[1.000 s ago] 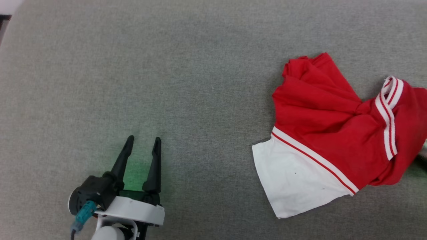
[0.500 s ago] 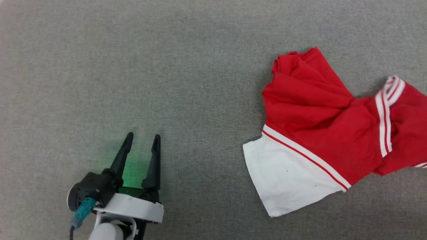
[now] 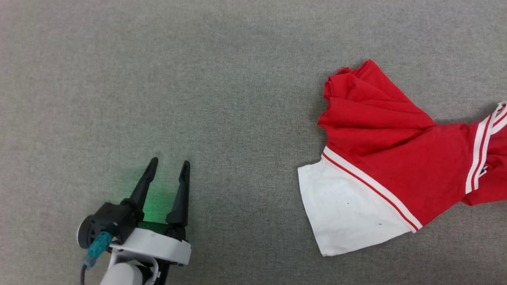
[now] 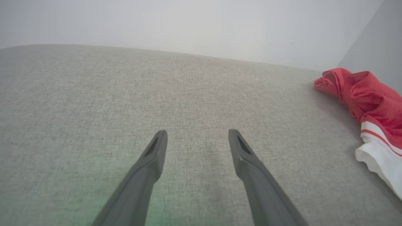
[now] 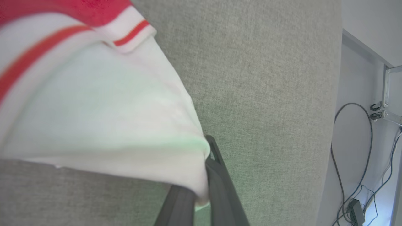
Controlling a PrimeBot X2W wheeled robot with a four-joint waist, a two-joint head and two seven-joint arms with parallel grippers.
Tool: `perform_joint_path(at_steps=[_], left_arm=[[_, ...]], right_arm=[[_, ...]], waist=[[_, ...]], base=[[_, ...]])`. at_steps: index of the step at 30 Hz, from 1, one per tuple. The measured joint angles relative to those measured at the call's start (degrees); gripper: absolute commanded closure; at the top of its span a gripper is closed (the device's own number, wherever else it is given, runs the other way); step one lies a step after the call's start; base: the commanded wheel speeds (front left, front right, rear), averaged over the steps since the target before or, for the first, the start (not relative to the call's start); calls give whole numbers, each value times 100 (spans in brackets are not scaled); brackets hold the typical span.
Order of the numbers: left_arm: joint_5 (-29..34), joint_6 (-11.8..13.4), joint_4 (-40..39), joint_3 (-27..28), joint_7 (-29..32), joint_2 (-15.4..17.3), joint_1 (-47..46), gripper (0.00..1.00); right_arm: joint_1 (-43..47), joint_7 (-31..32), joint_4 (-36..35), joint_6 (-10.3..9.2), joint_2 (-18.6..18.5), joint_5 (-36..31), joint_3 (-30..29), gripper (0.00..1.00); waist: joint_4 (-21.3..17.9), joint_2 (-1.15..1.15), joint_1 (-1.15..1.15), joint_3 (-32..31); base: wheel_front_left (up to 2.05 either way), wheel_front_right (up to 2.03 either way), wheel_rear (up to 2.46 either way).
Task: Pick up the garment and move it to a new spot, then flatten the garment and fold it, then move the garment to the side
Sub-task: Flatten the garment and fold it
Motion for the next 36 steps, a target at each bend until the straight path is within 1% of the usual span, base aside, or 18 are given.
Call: perform_joint_path(at_steps=[1,2,6,9,11,13,15,18,20,22,24,26,28,29,32,34,36], left_arm=[[0,0,2,5,0,18,1,0],[-1,1,8,7,0,38,1,0],[-36,0,14,5,0,133,35,0],[-94,0,-18,-18,0,265,68,0],[-103,1,-51,-74,0,391,73,0],[-111,0,-99,-197,0,550,70,0],[-155,0,-143,-313,0,777,39,0],[-194,0,-204,-550,0,1203,-143,0],[-233,0,-236,-770,2,1510,-343,0],[-299,0,-324,-1029,134,1829,-597,0],[-431,0,-491,-1392,430,2139,-942,0],[-691,0,-686,-1860,900,2392,-1304,0],[-895,-7,-915,-2441,1362,2648,-1719,0],[-1049,-10,-1009,-2722,1611,2717,-1955,0],[-1781,-11,-1206,-3618,2605,2822,-2627,0],[-2498,-11,-1239,-4153,3377,2781,-2992,0],[-3058,-10,-1270,-4652,4124,2736,-3342,0]], right_arm=[[0,-71,-2,0,86,-77,-47,77],[-1,-162,-9,0,170,-163,-102,0],[6,-500,40,0,454,-459,-398,0],[113,-845,7,0,656,-609,-667,0],[226,-1147,-89,0,824,-634,-864,0],[337,-1490,-303,0,1079,-510,-1004,0],[465,-1773,-563,0,1345,-282,-1014,0],[695,-2104,-970,0,1625,-87,-871,0],[847,-2238,-1225,-1,1756,1,-625,0],[939,-2359,-1408,-1,1835,130,-332,0],[1013,-2459,-1569,0,1896,245,-34,0],[1049,-2519,-1614,0,1947,266,189,0],[1051,-2614,-1614,0,2000,320,313,0],[1052,-2650,-1591,0,2024,333,358,0],[1057,-2760,-1512,0,2060,369,437,0],[1056,-2816,-1458,0,2068,409,458,0],[1051,-2878,-1404,-1,2069,422,464,0]], waist=[[1,0,0,-21],[-1,0,0,-45],[-26,0,0,-170],[-68,0,0,-285],[-109,0,0,-362],[-159,0,0,-443],[-233,0,0,-509],[-362,0,0,-608],[-453,0,0,-681],[-550,0,0,-751],[-655,0,0,-820],[-760,0,0,-886],[-860,0,0,-954],[-902,0,0,-993],[-1030,0,0,-1091],[-1107,0,0,-1134],[-1182,0,0,-1153]], base=[[0,0,0],[0,0,0],[0,0,0],[0,0,0],[0,0,0],[0,0,0],[0,0,0],[0,0,0],[0,0,0],[0,0,0],[0,0,0],[0,0,0],[0,0,0],[0,0,0],[0,0,0],[0,0,0],[0,0,0]])
